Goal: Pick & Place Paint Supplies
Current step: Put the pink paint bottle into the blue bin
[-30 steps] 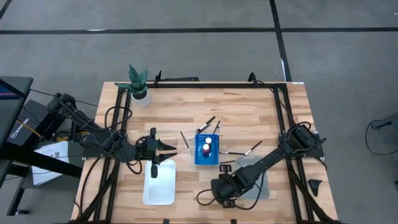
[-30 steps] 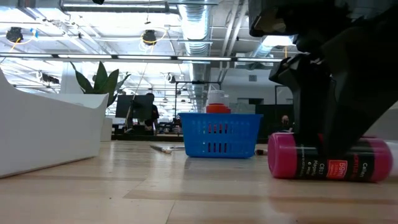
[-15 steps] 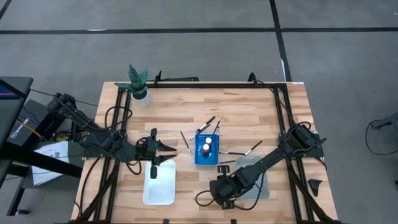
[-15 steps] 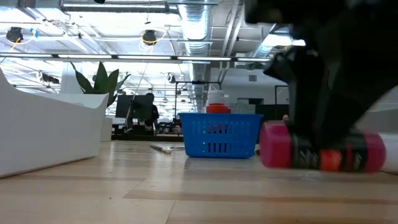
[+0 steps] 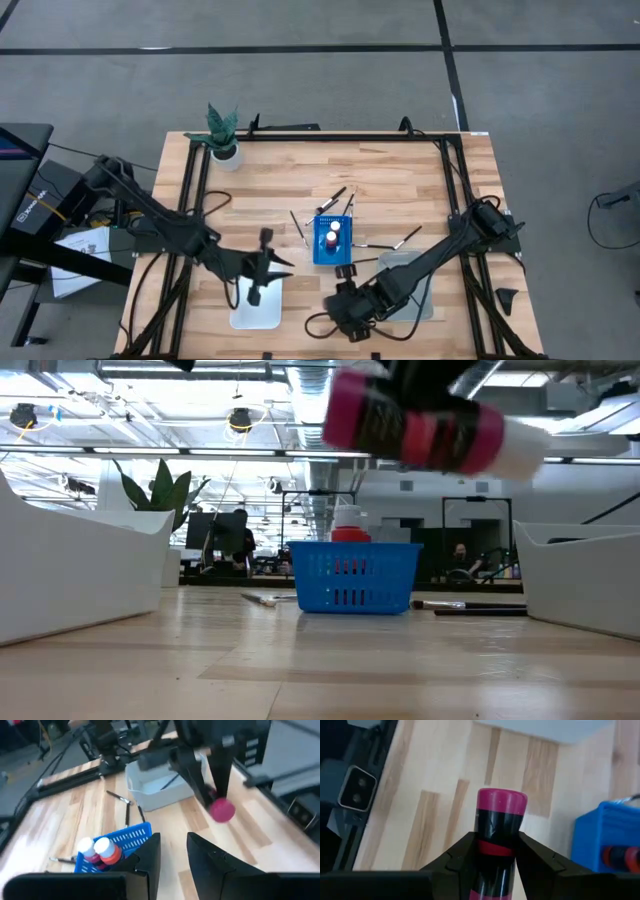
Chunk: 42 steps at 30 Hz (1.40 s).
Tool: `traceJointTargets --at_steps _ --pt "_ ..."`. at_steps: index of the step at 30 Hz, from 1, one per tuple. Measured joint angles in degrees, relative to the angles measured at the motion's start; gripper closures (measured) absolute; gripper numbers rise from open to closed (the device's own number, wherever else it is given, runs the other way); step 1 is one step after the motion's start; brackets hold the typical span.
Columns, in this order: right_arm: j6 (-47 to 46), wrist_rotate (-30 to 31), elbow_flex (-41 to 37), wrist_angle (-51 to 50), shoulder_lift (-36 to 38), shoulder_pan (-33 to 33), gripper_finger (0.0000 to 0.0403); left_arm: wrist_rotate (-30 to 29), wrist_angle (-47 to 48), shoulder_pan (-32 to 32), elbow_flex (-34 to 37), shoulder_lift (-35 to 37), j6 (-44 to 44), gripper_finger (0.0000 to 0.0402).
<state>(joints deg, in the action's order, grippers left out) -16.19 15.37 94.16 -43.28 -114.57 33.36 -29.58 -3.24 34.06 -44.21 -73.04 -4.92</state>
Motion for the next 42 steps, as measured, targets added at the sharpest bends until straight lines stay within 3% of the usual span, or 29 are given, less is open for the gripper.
traceJointTargets --at_steps 7,15,23,31,42 --pt "2.8 0.7 4.1 -2.8 0.0 0.5 0.0280 0.3 -12.3 0.6 0.0 -4.3 -10.0 0.0269" --pt "3.3 2.9 6.6 -3.3 0.0 0.8 0.0280 1.6 -18.9 4.4 0.0 -7.2 -16.8 0.0167" --pt "5.9 4.3 10.4 -3.5 0.0 0.2 0.0280 -3.7 -25.8 5.3 0.0 -12.7 -27.5 0.0105" --pt "8.6 5.7 14.6 -5.6 0.0 -0.7 0.0280 -5.0 -26.9 5.3 0.0 -13.3 -29.3 0.0078" --pt "12.5 5.9 18.6 -5.8 0.0 -3.0 0.0280 -5.1 -26.9 5.4 -2.2 -13.3 -29.3 0.0089"
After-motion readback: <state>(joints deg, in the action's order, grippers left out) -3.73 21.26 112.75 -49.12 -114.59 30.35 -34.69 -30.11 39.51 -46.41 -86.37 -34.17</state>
